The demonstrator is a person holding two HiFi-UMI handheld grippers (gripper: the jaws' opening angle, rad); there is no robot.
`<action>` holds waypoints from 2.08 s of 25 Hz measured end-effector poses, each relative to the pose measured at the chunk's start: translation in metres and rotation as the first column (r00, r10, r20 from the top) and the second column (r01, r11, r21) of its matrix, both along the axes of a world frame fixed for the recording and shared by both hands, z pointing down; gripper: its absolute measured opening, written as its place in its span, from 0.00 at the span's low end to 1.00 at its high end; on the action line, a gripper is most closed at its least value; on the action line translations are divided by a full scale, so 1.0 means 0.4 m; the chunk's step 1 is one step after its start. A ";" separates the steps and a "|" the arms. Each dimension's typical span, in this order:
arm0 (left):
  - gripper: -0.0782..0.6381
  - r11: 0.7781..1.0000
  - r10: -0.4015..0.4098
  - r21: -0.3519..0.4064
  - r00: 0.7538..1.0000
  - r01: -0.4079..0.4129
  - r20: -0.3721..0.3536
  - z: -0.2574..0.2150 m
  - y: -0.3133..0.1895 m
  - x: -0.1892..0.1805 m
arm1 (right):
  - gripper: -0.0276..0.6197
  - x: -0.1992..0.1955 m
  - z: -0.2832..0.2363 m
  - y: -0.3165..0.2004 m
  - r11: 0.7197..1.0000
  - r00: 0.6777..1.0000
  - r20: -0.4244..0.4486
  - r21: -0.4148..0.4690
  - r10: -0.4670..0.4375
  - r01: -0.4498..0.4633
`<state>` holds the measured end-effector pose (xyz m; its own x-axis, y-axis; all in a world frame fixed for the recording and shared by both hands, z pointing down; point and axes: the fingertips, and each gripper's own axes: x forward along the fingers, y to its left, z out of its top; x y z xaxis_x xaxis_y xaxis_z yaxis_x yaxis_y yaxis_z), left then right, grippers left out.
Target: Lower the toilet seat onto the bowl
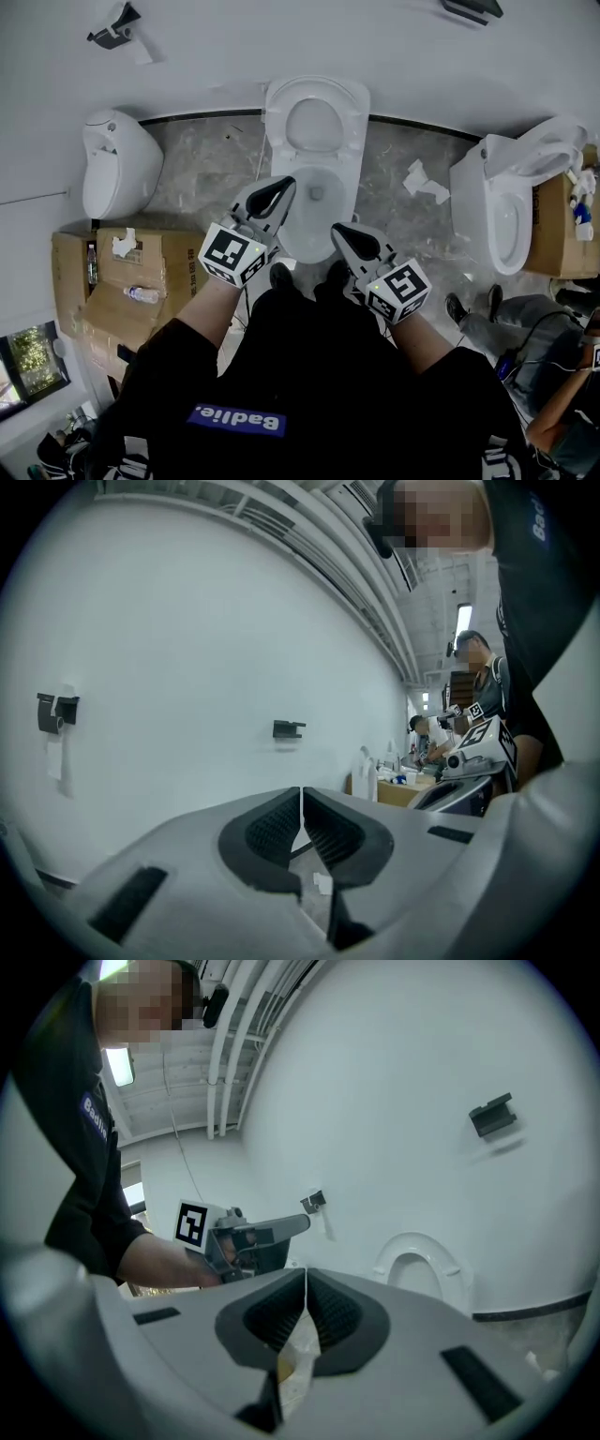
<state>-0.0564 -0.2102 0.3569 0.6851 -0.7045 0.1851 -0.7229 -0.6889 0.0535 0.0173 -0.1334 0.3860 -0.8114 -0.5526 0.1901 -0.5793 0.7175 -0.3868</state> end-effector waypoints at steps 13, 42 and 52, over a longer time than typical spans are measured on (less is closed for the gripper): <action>0.15 0.999 0.036 -0.041 0.997 -0.034 0.064 0.117 -0.171 -0.066 | 0.09 -0.093 0.065 -0.076 0.999 1.000 -0.005 -0.042 0.008 -0.008; 0.26 0.997 0.057 -0.065 0.948 -0.039 0.313 0.356 -0.610 -0.137 | 0.09 -0.143 0.217 -0.144 0.993 0.999 -0.040 -0.121 0.007 -0.012; 0.27 0.996 0.082 -0.070 0.903 -0.057 0.422 0.419 -0.725 -0.125 | 0.09 -0.115 0.281 -0.099 0.978 0.998 -0.057 -0.203 0.027 -0.038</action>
